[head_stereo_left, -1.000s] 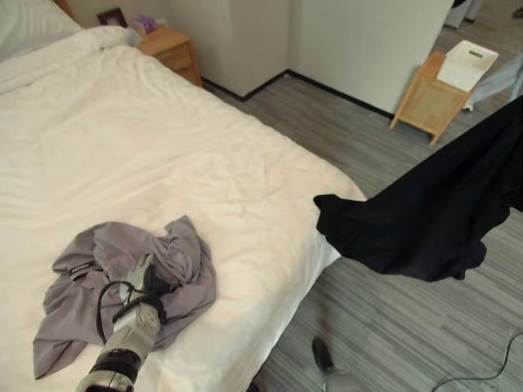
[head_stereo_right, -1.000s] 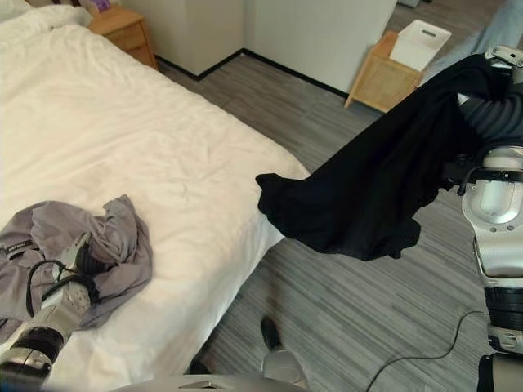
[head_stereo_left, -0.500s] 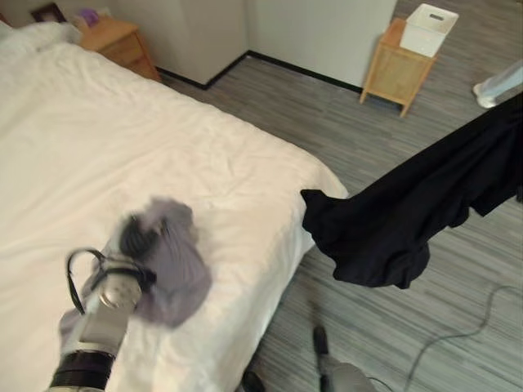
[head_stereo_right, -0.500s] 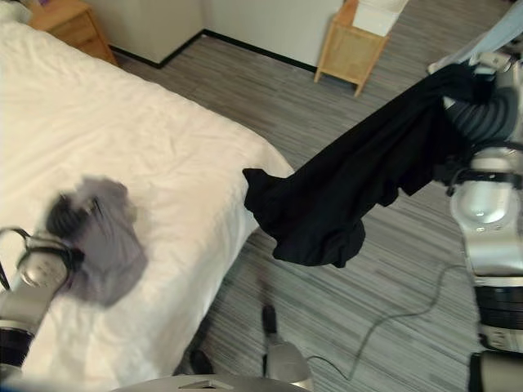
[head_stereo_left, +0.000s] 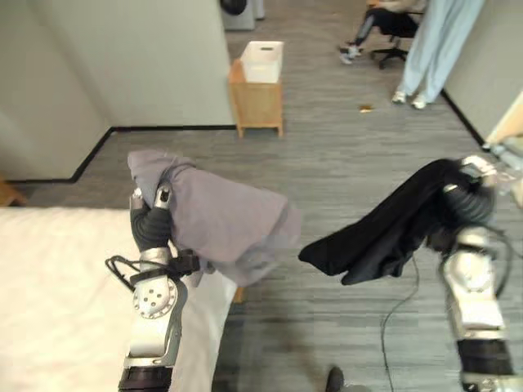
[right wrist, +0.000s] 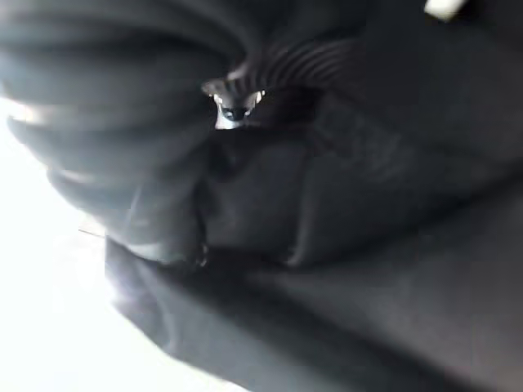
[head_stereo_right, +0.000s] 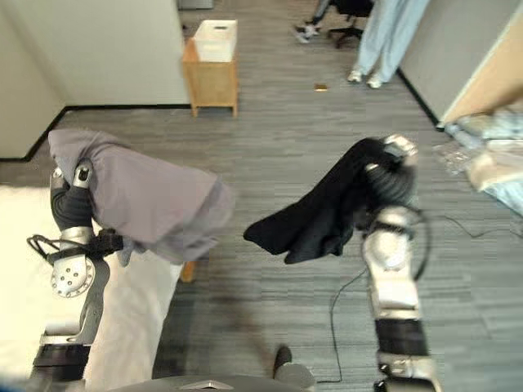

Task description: Pick up bed clothes into laundry basket.

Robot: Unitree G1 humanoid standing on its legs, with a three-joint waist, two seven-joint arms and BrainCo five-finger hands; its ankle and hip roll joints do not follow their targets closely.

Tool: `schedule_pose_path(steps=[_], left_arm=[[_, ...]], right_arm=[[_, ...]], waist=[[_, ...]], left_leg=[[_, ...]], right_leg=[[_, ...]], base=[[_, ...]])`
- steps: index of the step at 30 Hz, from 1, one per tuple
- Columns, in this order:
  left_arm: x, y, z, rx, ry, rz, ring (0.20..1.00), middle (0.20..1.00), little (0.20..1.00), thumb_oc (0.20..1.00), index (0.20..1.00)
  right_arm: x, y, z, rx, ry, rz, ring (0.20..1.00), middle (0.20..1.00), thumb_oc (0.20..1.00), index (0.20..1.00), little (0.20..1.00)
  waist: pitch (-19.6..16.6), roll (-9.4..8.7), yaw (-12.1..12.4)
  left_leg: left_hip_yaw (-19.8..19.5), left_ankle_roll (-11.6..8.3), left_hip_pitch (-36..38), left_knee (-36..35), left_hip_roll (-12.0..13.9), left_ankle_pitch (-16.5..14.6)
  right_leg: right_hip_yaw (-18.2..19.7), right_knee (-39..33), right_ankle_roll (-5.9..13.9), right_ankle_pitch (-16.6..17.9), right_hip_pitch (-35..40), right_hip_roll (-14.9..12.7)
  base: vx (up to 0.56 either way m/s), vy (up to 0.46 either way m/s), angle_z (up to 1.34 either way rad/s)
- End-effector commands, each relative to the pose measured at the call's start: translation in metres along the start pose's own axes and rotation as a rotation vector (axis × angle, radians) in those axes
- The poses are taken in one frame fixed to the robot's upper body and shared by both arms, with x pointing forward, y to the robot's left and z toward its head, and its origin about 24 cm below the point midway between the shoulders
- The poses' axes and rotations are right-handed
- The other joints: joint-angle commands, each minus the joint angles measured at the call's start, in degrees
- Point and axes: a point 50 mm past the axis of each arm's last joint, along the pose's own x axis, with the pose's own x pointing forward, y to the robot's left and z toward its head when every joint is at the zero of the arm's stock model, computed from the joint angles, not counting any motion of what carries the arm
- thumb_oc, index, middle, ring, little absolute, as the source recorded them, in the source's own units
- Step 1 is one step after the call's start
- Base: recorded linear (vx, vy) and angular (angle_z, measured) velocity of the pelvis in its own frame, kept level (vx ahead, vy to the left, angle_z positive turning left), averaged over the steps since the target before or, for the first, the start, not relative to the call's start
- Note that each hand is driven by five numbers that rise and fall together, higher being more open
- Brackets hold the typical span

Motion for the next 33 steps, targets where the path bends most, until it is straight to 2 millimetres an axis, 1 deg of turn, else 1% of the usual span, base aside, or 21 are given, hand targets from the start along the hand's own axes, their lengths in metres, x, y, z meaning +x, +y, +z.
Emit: schedule_pose_path(steps=[1, 3, 4, 6, 8, 9, 10, 15, 16, 17, 18, 20, 23, 24, 26, 27, 28, 29, 30, 32, 33], left_arm=[[0.017, -0.001, 0.046, -0.043, -0.255, -0.033, 0.200, 0.200, 0.200, 0.200, 0.200], [0.014, -0.003, 0.037, -0.040, -0.212, -0.038, 0.200, 0.200, 0.200, 0.200, 0.200], [0.012, -0.005, 0.033, -0.033, -0.190, -0.047, 0.200, 0.200, 0.200, 0.200, 0.200], [0.011, -0.005, 0.033, -0.030, -0.182, -0.044, 0.200, 0.200, 0.200, 0.200, 0.200], [0.011, -0.005, 0.033, -0.034, -0.180, -0.041, 0.200, 0.200, 0.200, 0.200, 0.200], [0.010, -0.005, 0.032, -0.045, -0.172, -0.026, 0.200, 0.200, 0.200, 0.200, 0.200], [0.010, -0.005, 0.031, -0.053, -0.166, -0.022, 0.200, 0.200, 0.200, 0.200, 0.200], [0.006, -0.003, 0.026, -0.019, -0.131, -0.032, 0.200, 0.200, 0.200, 0.200, 0.200], [0.010, -0.002, 0.026, 0.001, -0.123, -0.032, 0.200, 0.200, 0.200, 0.200, 0.200], [0.016, -0.004, 0.027, -0.004, -0.127, -0.023, 0.200, 0.200, 0.200, 0.200, 0.200], [0.017, -0.004, 0.028, -0.004, -0.130, -0.022, 0.200, 0.200, 0.200, 0.200, 0.200], [0.034, -0.013, 0.034, 0.016, -0.170, -0.026, 0.200, 0.200, 0.200, 0.200, 0.200], [0.038, -0.014, 0.039, 0.021, -0.193, -0.027, 0.200, 0.200, 0.200, 0.200, 0.200], [0.036, -0.019, 0.039, -0.001, -0.198, -0.032, 0.200, 0.200, 0.200, 0.200, 0.200], [0.036, -0.019, 0.039, -0.001, -0.198, -0.031, 0.200, 0.200, 0.200, 0.200, 0.200], [0.033, -0.018, 0.037, -0.002, -0.189, -0.042, 0.200, 0.200, 0.200, 0.200, 0.200], [0.028, -0.018, 0.035, 0.003, -0.175, -0.060, 0.200, 0.200, 0.200, 0.200, 0.200], [0.028, -0.018, 0.034, 0.003, -0.173, -0.061, 0.200, 0.200, 0.200, 0.200, 0.200], [0.025, -0.016, 0.029, 0.000, -0.146, -0.059, 0.200, 0.200, 0.200, 0.200, 0.200], [0.027, -0.016, 0.027, 0.004, -0.141, -0.047, 0.200, 0.200, 0.200, 0.200, 0.200], [0.027, -0.016, 0.026, 0.003, -0.141, -0.046, 0.200, 0.200, 0.200, 0.200, 0.200]], right_arm=[[0.033, -0.006, 0.057, 0.023, -0.298, 0.066, 0.200, 0.200, 0.200, 0.200, 0.200], [0.030, -0.006, 0.046, 0.021, -0.244, 0.090, 0.200, 0.200, 0.200, 0.200, 0.200], [0.030, -0.007, 0.040, 0.001, -0.219, 0.091, 0.200, 0.200, 0.200, 0.200, 0.200], [0.033, -0.007, 0.035, -0.010, -0.195, 0.084, 0.200, 0.200, 0.200, 0.200, 0.200], [0.032, -0.007, 0.036, -0.006, -0.196, 0.079, 0.200, 0.200, 0.200, 0.200, 0.200], [0.032, -0.009, 0.035, 0.024, -0.187, 0.061, 0.200, 0.200, 0.200, 0.200, 0.200], [0.032, -0.009, 0.036, 0.033, -0.185, 0.059, 0.200, 0.200, 0.200, 0.200, 0.200], [0.029, 0.002, 0.032, 0.053, -0.160, 0.085, 0.200, 0.200, 0.200, 0.200, 0.200], [0.028, 0.005, 0.032, 0.058, -0.160, 0.085, 0.200, 0.200, 0.200, 0.200, 0.200], [0.033, 0.017, 0.040, 0.065, -0.191, 0.099, 0.200, 0.200, 0.200, 0.200, 0.200], [0.034, 0.018, 0.041, 0.066, -0.193, 0.099, 0.200, 0.200, 0.200, 0.200, 0.200], [0.044, 0.026, 0.055, 0.069, -0.251, 0.095, 0.200, 0.200, 0.200, 0.200, 0.200], [0.047, 0.027, 0.059, 0.079, -0.266, 0.085, 0.200, 0.200, 0.200, 0.200, 0.200], [0.044, 0.025, 0.063, 0.095, -0.281, 0.076, 0.200, 0.200, 0.200, 0.200, 0.200], [0.044, 0.025, 0.063, 0.095, -0.281, 0.077, 0.200, 0.200, 0.200, 0.200, 0.200], [0.043, 0.023, 0.060, 0.101, -0.270, 0.073, 0.200, 0.200, 0.200, 0.200, 0.200], [0.040, 0.024, 0.060, 0.104, -0.269, 0.091, 0.200, 0.200, 0.200, 0.200, 0.200], [0.039, 0.024, 0.060, 0.104, -0.267, 0.091, 0.200, 0.200, 0.200, 0.200, 0.200], [0.037, 0.021, 0.057, 0.063, -0.264, 0.081, 0.200, 0.200, 0.200, 0.200, 0.200], [0.036, 0.022, 0.056, 0.034, -0.265, 0.083, 0.200, 0.200, 0.200, 0.200, 0.200], [0.036, 0.023, 0.056, 0.032, -0.266, 0.083, 0.200, 0.200, 0.200, 0.200, 0.200]], waist=[[2.0, -1.28, 3.4], [2.3, -1.75, 4.8], [1.8, -1.06, 5.5], [1.8, 0.41, 7.3], [1.7, 0.53, 7.9], [1.8, 0.56, 8.4], [1.4, 0.63, 8.5], [-0.4, 0.35, 9.8], [-0.8, -1.13, 9.7], [1.1, -1.83, 8.9], [1.1, -1.75, 9.0], [3.9, -2.67, 7.3], [4.0, -2.71, 7.5], [4.6, -2.76, 6.6], [4.5, -2.51, 6.6], [4.5, -2.09, 5.8], [4.6, -2.20, 5.1], [4.5, -2.01, 4.9], [4.3, -1.89, 3.1], [4.4, -1.59, 2.1], [4.4, -1.21, 1.8]], left_leg=[[-8.6, 2.67, -6.9, -0.2, -8.6, 3.4], [-10.8, 4.68, -10.1, -5.3, -13.8, -1.0], [-10.8, 5.32, -10.0, -13.2, -16.6, 0.4], [-12.6, 4.73, -13.5, -24.1, -18.3, 6.0], [-12.7, 4.07, -15.0, -26.1, -18.1, 7.2], [-10.9, 2.61, -19.1, -26.5, -16.3, 8.5], [-9.9, 2.57, -20.0, -26.5, -15.3, 8.8], [-9.8, 4.66, -16.3, -26.5, -15.5, 10.4], [-8.5, 6.33, -13.6, -26.5, -16.6, 9.0], [-8.0, 8.60, -10.5, -26.5, -17.4, 7.1], [-7.8, 8.70, -10.7, -26.5, -17.2, 7.3], [-8.5, 10.37, -8.8, -26.4, -17.7, 5.0], [-8.5, 10.45, -8.6, -26.4, -17.4, 4.4], [-11.0, 10.39, -6.5, -26.4, -18.6, 1.8], [-11.1, 10.31, -6.7, -26.5, -18.3, 2.0], [-12.0, 10.15, -5.3, -26.5, -18.6, 0.8], [-12.9, 9.86, -3.1, -26.5, -19.9, -0.9], [-13.1, 9.80, -3.0, -26.5, -19.7, -1.1], [-15.2, 9.39, 0.6, -26.5, -20.7, -3.9], [-16.2, 8.46, 3.3, -26.5, -20.6, -5.5], [-16.5, 8.40, 3.4, -26.5, -20.3, -5.7]], right_leg=[[3.1, -1.1, 5.49, -2.7, 2.5, -5.8], [5.7, -1.1, 6.51, -3.4, 3.3, -5.6], [6.6, -1.1, 7.19, -4.0, 3.8, -5.0], [8.2, -1.1, 7.48, -5.6, 5.6, -2.7], [8.6, -1.1, 7.42, -6.4, 6.4, -2.4], [9.2, -1.1, 7.24, -8.3, 8.8, -2.2], [9.4, -1.1, 7.26, -9.0, 10.2, -2.0], [11.2, 0.0, 7.42, -10.5, 15.5, -2.1], [10.2, 8.6, 9.11, -8.3, 14.5, -4.1], [10.3, 21.6, 11.86, -2.6, 7.5, -6.8], [10.6, 22.0, 11.84, -2.5, 6.9, -6.7], [13.4, 35.5, 12.79, 1.4, -2.5, -7.3], [13.1, 35.4, 12.50, 2.6, -3.9, -8.4], [12.5, 29.3, 10.00, -1.9, -6.8, -7.8], [12.3, 29.0, 9.76, -1.6, -6.8, -7.5], [12.7, 25.7, 8.97, -4.8, -8.0, -5.4], [12.6, 16.2, 8.69, -4.8, -9.4, -4.5], [12.3, 15.1, 8.69, -4.4, -8.7, -4.2], [13.3, 5.9, 9.27, -1.0, -10.7, -1.9], [12.4, 1.4, 10.68, 3.0, -14.2, -2.9], [11.9, 0.5, 10.75, 3.4, -13.6, -2.6]], base=[[0.24, -0.277, -0.31], [0.41, -0.113, -0.62], [0.50, 0.023, -0.73], [0.52, 0.046, -0.33], [0.40, 0.020, -0.51], [0.48, 0.056, -0.80], [0.65, 0.077, -0.49], [0.48, 0.111, -0.19], [0.44, 0.189, -0.25], [0.42, 0.193, -0.17], [0.21, 0.174, -0.18], [0.16, 0.111, 0.25], [0.24, 0.009, 0.54], [0.36, -0.032, 0.47], [0.27, -0.023, 0.25], [0.44, -0.070, 0.48], [0.46, -0.068, 0.51], [0.65, -0.144, 0.50], [0.56, -0.127, 0.33], [0.53, -0.134, 0.49], [0.52, -0.138, 0.75]])
